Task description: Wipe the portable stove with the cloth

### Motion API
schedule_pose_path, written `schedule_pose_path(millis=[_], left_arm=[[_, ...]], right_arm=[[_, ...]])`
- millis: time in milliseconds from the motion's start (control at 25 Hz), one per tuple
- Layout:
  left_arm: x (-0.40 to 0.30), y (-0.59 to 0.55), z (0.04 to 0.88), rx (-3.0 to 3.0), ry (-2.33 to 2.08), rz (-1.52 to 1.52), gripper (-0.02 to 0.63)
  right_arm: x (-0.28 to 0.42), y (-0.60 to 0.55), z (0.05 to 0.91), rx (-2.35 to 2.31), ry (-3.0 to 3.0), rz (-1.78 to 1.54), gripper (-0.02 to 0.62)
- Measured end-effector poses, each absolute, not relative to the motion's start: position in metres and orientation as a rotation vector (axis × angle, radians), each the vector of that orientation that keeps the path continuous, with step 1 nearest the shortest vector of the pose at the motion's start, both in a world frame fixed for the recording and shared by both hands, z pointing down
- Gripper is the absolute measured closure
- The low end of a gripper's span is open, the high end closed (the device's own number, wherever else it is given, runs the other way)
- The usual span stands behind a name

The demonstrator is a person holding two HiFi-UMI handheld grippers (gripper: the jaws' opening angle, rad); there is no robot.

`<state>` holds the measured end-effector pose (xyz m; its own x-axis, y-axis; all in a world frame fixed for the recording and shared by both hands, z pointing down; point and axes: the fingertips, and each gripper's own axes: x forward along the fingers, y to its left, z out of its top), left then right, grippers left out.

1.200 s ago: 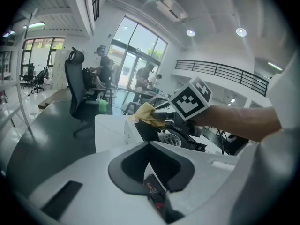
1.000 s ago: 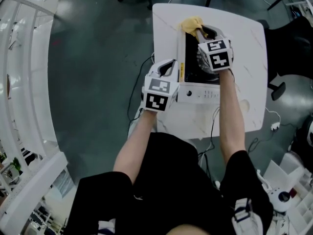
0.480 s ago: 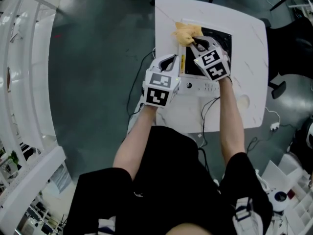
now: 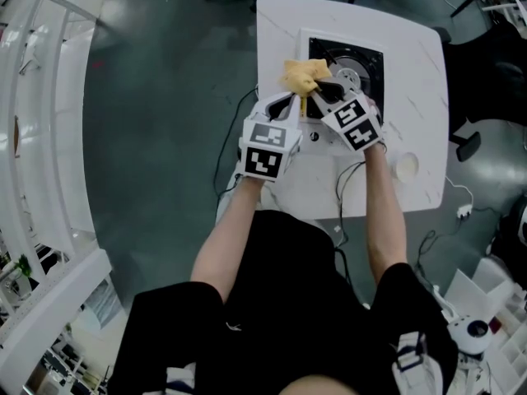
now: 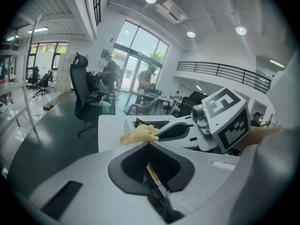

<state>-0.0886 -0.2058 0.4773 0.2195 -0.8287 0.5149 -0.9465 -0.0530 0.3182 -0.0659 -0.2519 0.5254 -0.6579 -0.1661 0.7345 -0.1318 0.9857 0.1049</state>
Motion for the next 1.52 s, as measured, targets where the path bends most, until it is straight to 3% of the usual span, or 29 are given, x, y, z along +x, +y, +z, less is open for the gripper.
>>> schedule_pose_path(millis=[320, 840, 1520], left_arm=[[-0.074, -0.194, 0.472, 1.897, -1.661, 0.231, 0.612], [-0.057, -0.177, 0.426, 1.873, -1.813, 0.071, 0.612], [0.01, -0.142, 0.323, 2.109, -1.926, 0.037, 0.612]], right_arm=[[-0.048, -0.232, 0.512, 0.278, -2.373, 0.082, 0.563], [-0.012, -0.232, 0.411, 0.755, -2.636, 0.464, 0.563], [0.108, -0.189, 0.314, 1.111, -2.777, 0.286, 0.561]])
